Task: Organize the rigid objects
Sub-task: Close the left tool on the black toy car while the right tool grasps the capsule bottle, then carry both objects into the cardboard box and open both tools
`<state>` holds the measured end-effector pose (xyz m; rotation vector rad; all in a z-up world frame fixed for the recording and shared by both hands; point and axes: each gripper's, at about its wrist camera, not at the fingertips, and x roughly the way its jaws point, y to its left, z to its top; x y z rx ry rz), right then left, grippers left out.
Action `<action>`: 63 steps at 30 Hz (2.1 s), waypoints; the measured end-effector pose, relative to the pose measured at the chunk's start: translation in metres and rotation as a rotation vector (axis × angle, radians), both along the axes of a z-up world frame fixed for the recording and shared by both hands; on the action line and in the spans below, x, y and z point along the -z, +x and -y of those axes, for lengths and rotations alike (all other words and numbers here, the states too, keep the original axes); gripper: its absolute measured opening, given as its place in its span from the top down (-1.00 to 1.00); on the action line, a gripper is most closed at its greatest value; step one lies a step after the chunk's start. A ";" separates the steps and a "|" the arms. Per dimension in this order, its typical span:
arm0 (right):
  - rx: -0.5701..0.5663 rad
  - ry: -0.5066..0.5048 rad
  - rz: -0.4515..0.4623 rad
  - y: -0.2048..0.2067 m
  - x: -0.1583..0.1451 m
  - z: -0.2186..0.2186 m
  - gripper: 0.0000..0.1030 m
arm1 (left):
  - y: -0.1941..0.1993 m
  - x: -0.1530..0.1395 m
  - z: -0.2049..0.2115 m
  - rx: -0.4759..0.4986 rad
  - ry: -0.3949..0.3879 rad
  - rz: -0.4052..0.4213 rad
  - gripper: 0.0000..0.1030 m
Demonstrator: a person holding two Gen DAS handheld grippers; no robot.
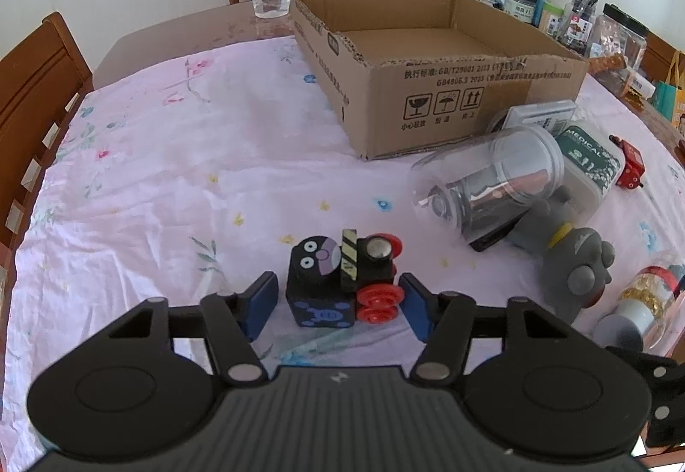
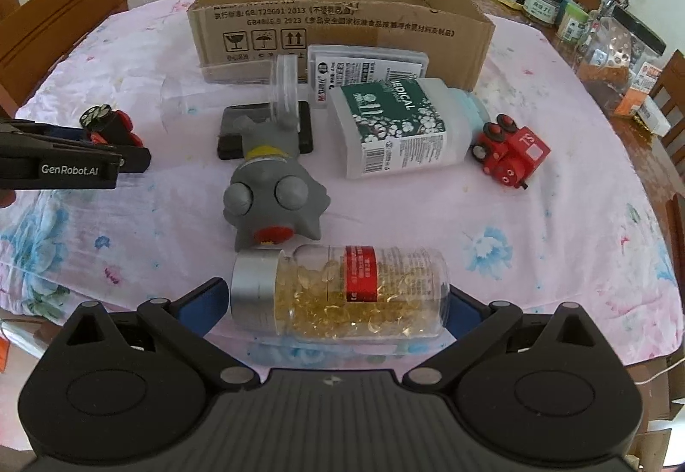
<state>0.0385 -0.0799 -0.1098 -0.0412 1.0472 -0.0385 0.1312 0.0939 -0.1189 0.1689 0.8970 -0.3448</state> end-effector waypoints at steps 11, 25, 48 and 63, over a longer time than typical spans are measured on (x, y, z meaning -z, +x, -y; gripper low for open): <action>0.006 -0.017 -0.025 0.004 -0.001 0.003 -0.87 | 0.002 -0.002 0.002 0.022 0.000 -0.019 0.05; -0.140 0.002 -0.014 0.016 -0.029 0.029 -0.87 | -0.002 -0.022 0.009 0.058 0.036 -0.030 0.05; -0.462 0.097 0.145 0.111 -0.090 0.104 -0.87 | 0.039 -0.111 0.086 0.031 0.012 0.010 0.05; -0.444 0.101 0.240 0.183 -0.115 0.120 -0.87 | 0.179 -0.091 0.127 -0.024 0.124 -0.016 -0.01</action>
